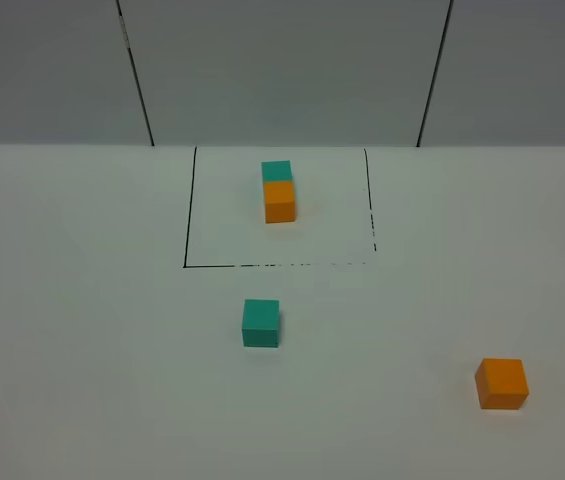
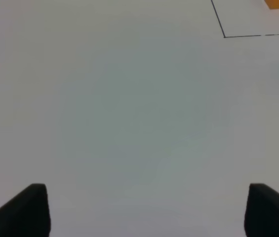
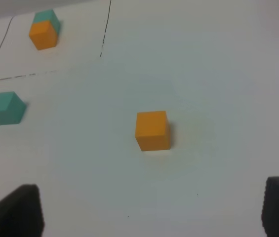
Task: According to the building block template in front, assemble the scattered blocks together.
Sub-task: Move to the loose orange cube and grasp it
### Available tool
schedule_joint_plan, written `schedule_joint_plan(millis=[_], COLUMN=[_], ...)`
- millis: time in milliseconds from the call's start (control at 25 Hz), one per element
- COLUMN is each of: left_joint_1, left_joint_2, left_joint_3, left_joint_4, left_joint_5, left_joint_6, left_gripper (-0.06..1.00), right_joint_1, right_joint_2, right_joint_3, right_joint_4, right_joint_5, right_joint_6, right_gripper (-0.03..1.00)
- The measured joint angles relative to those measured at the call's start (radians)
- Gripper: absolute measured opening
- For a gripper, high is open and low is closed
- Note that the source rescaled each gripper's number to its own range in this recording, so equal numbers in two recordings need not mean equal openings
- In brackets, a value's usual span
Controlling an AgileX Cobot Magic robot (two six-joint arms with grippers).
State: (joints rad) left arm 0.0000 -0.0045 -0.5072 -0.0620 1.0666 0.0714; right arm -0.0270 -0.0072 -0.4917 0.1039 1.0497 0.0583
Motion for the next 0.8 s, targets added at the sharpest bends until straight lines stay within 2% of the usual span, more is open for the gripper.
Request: schedule_joint_plan(millis=[800], left_joint_1=[0.000], left_joint_2=[0.000], left_joint_3=[0.000], left_joint_4=[-0.005], left_joint_5=[0.000], left_joint_6=[0.000], left_gripper=[0.69], right_joint_1=[0.000], right_joint_2=[0.000], right_joint_3=[0.000], right_joint_4=[0.000], right_joint_5=[0.000], right_joint_6=[0.000], right_gripper=[0.77])
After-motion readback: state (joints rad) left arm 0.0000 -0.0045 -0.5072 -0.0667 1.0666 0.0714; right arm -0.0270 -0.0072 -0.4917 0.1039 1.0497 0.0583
